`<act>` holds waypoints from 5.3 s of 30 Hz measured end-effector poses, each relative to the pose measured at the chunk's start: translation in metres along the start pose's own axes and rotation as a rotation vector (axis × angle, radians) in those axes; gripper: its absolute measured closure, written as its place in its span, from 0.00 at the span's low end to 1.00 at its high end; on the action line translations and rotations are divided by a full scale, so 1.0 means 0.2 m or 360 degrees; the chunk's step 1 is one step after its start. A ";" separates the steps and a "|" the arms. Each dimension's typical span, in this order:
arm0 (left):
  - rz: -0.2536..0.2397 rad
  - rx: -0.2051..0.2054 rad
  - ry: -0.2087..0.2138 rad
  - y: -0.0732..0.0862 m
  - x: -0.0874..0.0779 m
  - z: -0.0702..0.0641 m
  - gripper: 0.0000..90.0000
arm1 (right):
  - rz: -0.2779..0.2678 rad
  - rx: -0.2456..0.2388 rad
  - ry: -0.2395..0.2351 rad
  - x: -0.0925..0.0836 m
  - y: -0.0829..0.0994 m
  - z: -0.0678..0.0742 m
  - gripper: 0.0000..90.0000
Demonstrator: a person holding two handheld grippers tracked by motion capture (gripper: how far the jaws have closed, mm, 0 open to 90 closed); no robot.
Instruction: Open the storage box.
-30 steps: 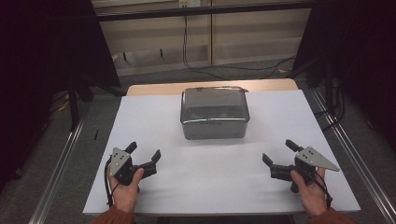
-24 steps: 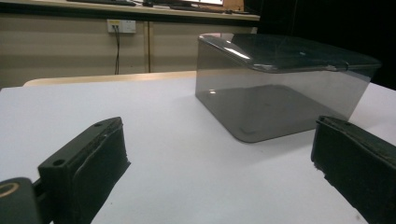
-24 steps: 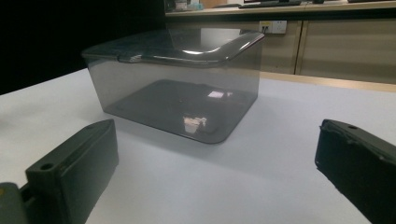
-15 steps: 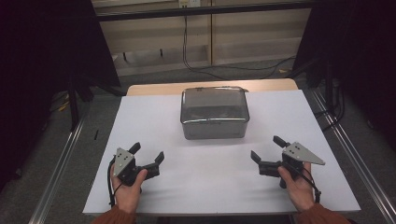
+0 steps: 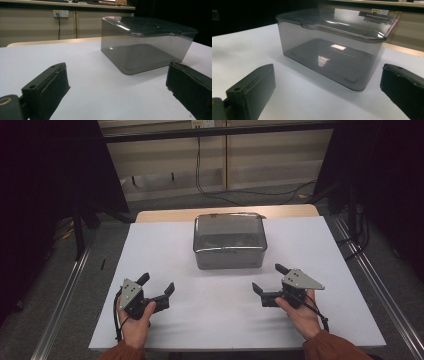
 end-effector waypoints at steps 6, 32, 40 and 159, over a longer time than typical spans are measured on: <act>-0.0012 0.0023 0.0021 -0.01 0.00 -0.01 0.04 | 0.0035 -0.0055 -0.0039 0.02 -0.02 0.02 0.00; 0.0045 0.0048 0.0015 0.02 0.03 0.00 0.04 | 0.0015 -0.0812 0.0047 0.27 -0.25 0.07 0.17; 0.0041 0.0034 0.0004 0.02 0.03 0.01 0.04 | 0.0056 -0.1213 0.0166 0.33 -0.26 0.07 0.27; 0.0001 0.0176 0.0293 -0.23 0.46 -0.23 0.03 | 0.0129 -0.1981 0.0345 0.45 -0.38 0.10 0.89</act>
Point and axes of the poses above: each handheld gripper's, and its own axes: x roughly forward along the jaws, y roughly out of its underside, z roughly to its left, the point moved 9 cm from there along x, roughly forward along the jaws, and after that the axes turned 7 degrees about -x, right-handed, at the moved point
